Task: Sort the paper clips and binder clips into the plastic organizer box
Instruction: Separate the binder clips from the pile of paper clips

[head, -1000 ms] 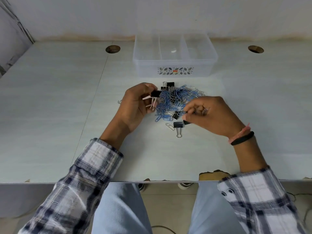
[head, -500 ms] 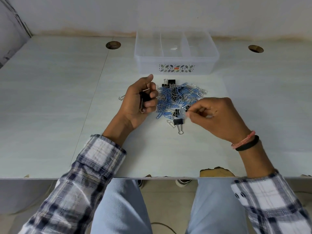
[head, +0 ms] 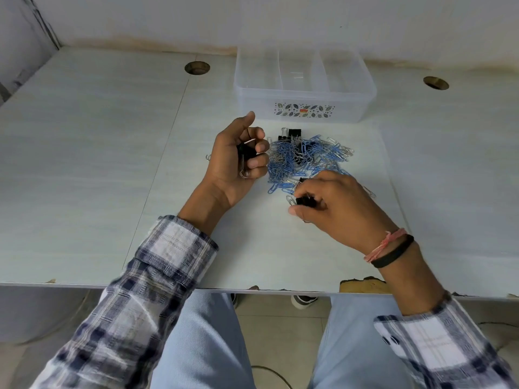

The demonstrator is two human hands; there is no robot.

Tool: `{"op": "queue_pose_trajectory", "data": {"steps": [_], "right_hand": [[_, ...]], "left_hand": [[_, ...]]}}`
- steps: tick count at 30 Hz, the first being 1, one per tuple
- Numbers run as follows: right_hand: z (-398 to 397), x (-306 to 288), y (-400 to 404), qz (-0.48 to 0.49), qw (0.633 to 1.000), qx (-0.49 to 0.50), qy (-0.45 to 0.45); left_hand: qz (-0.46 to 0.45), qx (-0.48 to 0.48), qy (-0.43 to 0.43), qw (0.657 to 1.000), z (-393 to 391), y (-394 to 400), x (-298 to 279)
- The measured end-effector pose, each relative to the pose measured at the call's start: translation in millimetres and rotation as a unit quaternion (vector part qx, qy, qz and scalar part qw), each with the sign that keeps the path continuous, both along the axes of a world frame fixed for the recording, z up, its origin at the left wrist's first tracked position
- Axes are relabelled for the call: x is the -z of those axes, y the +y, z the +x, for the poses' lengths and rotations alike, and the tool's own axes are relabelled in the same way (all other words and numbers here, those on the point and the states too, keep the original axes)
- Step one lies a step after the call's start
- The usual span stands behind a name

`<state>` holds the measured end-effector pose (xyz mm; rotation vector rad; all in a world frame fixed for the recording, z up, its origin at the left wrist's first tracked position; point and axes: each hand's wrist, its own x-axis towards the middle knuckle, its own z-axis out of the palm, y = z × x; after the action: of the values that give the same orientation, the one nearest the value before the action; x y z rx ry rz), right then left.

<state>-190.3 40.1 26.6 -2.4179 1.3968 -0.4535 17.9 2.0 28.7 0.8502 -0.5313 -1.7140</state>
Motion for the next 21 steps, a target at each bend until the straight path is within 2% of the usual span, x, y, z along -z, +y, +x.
{"op": "queue_pose_trajectory", "data": {"steps": [4, 6, 11, 14, 16, 17, 19, 20, 21], "right_hand": [[3, -5, -3, -0.008, 1.0, 0.014, -0.025], [1, -5, -5, 0.018, 0.998, 0.031, -0.049], [-10, -17, -16, 0.067, 0.973, 0.087, -0.203], [-9, -30, -27, 0.124, 0.929, 0.092, -0.338], [-3, -35, -35, 0.202, 0.848, 0.102, -0.48], [2, -36, -40, 0.254, 0.788, 0.113, -0.55], [12, -40, -48, 0.375, 0.642, 0.145, -0.653], [16, -41, -51, 0.432, 0.571, 0.157, -0.68], [19, -42, -54, 0.476, 0.517, 0.163, -0.693]], "left_hand": [[0.0, 0.002, -0.003, 1.0, -1, 0, -1], [-0.001, 0.001, -0.003, 1.0, -1, 0, -1], [0.001, -0.007, -0.004, 1.0, -1, 0, -2], [0.005, -0.012, -0.006, 1.0, -1, -1, -3], [0.012, -0.018, 0.002, 1.0, 2, -2, -4], [0.017, -0.023, 0.006, 1.0, 5, -2, -4], [0.019, -0.037, -0.012, 0.999, 13, -5, -6], [0.013, -0.049, -0.042, 0.998, 18, -6, -6], [0.006, -0.061, -0.077, 0.995, 23, -8, -6]]}}
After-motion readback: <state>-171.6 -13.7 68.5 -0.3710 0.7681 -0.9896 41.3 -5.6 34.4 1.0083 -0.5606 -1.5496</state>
